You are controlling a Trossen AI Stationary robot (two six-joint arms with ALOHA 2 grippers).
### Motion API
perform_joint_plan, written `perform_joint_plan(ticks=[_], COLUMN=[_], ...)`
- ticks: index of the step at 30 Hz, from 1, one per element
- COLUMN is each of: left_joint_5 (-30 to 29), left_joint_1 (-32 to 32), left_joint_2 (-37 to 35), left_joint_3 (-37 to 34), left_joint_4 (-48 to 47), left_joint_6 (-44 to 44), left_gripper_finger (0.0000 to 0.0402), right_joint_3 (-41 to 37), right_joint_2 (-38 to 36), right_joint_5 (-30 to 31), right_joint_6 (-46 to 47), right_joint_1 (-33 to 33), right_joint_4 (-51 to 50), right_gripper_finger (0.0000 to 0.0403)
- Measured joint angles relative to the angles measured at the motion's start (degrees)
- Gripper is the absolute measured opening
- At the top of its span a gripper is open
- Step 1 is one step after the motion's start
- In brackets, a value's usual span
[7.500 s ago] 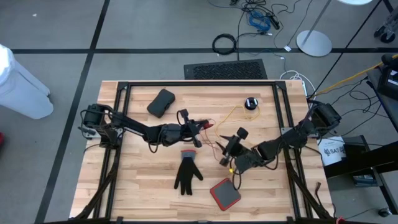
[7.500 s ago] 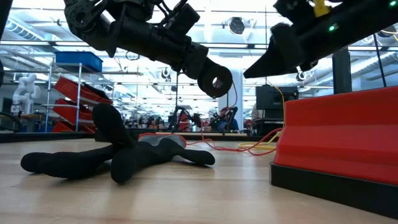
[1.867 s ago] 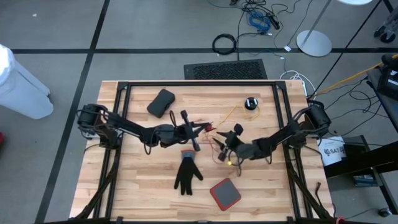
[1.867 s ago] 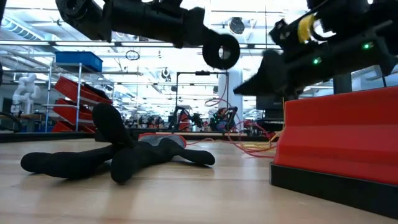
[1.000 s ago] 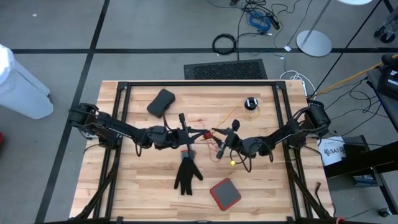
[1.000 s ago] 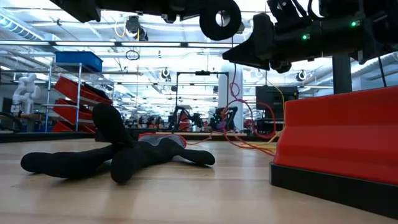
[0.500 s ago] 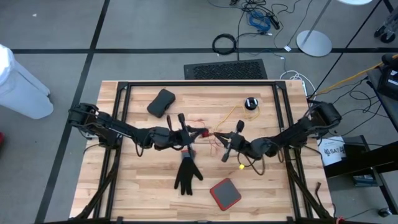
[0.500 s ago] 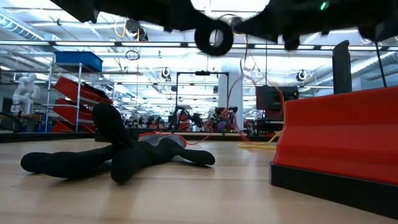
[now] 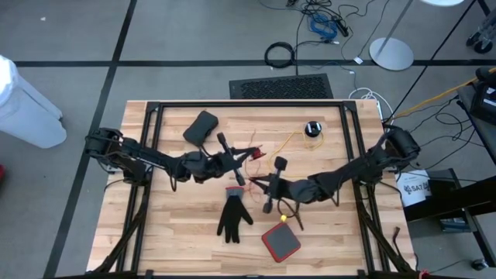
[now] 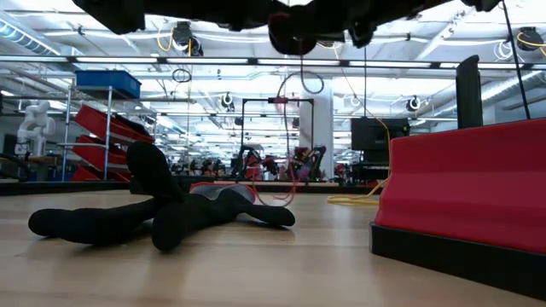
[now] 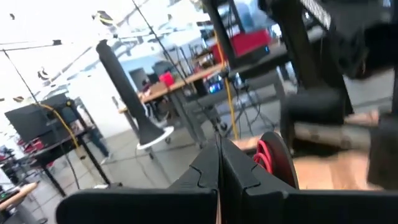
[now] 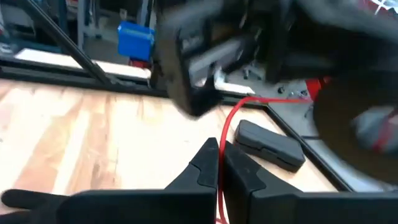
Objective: Coil cords
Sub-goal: Uncoil the red wire from the black spool
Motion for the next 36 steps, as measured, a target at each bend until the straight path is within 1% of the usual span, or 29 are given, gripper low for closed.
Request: perform_joint_plan(ticks=[2,5,8,11,13,15,19,23,25,28,31,36], left_joint_5=[1.9,4.9,8.8,12.9,13.5,13.0,7.9,2.5,2.1,1.8,1.6,-1.0], left_joint_1=[0.1,-0.2,-0.6,-1.3,-1.7,-2.0,-1.9,-1.4,-0.9,-0.4,-0.1,1.1], left_joint_2=[-0.1,-1.9,-5.3,-8.8,-10.9,-12.9,-14.5,-14.7,-14.7,-14.7,-14.7,-14.7], left_joint_3=[0.0,0.4,0.5,0.5,0.5,0.5,0.5,0.5,0.5,0.5,0.5,0.5], left_joint_4=[1.8,1.3,-1.2,-6.8,-11.1,-16.2,-25.4,-30.9,-32.9,-33.4,-33.5,-31.7], left_joint_6=[0.0,-1.0,-3.1,-4.7,-5.1,-4.9,-4.3,-1.0,-1.0,-1.2,-1.1,0.1], left_gripper_finger=[0.0,0.0,0.0,0.0,0.0,0.0,0.0,0.0,0.0,0.0,0.0,0.0], right_joint_3=[-0.1,-0.1,-0.1,-0.1,-0.1,-0.1,-0.1,-0.1,-0.1,-0.1,-0.1,-0.1], right_joint_2=[0.4,-0.1,-1.9,-5.1,-7.6,-10.4,-14.6,-16.3,-16.4,-16.4,-16.4,-15.4], right_joint_5=[1.1,7.1,12.8,17.8,20.1,20.8,21.0,20.6,18.9,17.7,17.2,11.0], right_joint_6=[1.7,4.8,7.8,9.5,9.6,8.9,5.1,-1.2,-4.4,-6.2,-6.1,-3.4], right_joint_1=[-0.8,-1.7,-2.3,-2.3,-2.1,-1.3,1.8,5.8,7.7,9.7,10.8,11.1], right_joint_4=[-2.8,-9.6,-16.2,-21.2,-23.3,-23.9,-22.7,-16.8,-13.4,-10.5,-10.8,-11.0], right_gripper_finger=[0.0,0.0,0.0,0.0,0.0,0.0,0.0,0.0,0.0,0.0,0.0,0.0])
